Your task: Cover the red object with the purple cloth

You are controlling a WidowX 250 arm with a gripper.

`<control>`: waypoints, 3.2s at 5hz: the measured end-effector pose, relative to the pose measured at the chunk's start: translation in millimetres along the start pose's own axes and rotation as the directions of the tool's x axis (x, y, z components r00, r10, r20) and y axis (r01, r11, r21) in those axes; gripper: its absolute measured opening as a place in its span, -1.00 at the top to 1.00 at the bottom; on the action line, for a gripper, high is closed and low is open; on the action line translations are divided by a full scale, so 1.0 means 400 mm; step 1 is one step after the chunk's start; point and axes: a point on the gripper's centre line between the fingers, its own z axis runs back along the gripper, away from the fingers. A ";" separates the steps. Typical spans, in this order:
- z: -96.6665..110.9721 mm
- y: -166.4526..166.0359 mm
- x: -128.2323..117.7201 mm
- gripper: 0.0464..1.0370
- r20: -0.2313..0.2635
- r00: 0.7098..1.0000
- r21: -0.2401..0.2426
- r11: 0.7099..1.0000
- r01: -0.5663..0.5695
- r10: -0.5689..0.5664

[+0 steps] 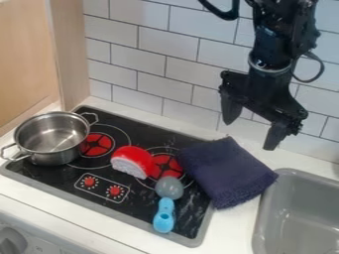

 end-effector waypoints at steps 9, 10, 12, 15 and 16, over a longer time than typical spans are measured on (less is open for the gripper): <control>-0.193 0.064 -0.032 -0.93 -0.234 0.955 0.010 0.983 -0.185 0.183; -0.186 0.085 -0.045 -0.92 -0.234 0.949 0.037 0.977 -0.208 0.211; -0.173 0.165 -0.094 -0.92 -0.234 0.916 0.066 0.945 -0.320 0.326; -0.170 0.302 -0.147 -0.92 -0.231 0.849 0.111 0.879 -0.463 0.476; -0.170 0.340 -0.166 -0.92 -0.233 0.825 0.120 0.857 -0.502 0.516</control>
